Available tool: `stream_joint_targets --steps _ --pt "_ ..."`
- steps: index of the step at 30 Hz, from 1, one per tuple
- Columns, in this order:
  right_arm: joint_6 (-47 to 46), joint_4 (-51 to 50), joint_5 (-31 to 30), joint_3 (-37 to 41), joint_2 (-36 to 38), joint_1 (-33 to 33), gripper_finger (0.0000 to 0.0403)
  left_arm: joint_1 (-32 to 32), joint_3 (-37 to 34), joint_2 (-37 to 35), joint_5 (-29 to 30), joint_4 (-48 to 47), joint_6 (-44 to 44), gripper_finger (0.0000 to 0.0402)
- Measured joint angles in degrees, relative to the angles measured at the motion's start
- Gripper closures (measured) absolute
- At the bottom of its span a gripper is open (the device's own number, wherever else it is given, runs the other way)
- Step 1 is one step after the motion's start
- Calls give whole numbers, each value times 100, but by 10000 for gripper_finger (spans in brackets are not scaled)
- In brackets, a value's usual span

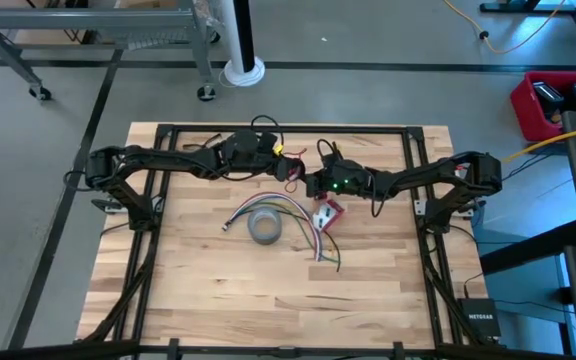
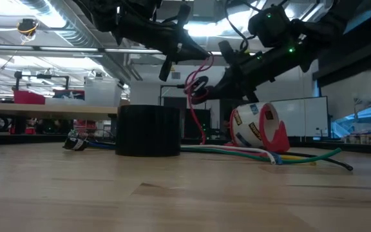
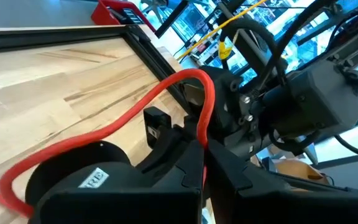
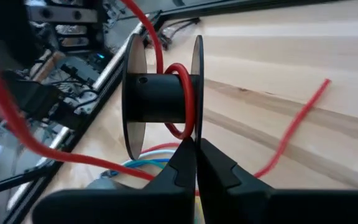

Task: Coil cords
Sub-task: Coil the red wire on the black spool

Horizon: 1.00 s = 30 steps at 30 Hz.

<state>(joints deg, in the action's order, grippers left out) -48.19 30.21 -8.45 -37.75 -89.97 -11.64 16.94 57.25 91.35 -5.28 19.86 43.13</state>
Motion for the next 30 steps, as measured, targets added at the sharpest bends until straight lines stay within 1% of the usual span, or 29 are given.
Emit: stream_joint_targets --steps 6,10,23,30 --pt "-5 31 50 -5 2 0 398 37 0 7 139 6 139 401" --pt "-108 180 28 -5 2 0 398 -79 4 125 136 49 294 401" --pt "-157 290 -499 -7 2 0 398 -516 3 240 125 48 486 401" --pt "-282 377 -507 -7 2 0 398 -631 2 240 125 -386 490 401"
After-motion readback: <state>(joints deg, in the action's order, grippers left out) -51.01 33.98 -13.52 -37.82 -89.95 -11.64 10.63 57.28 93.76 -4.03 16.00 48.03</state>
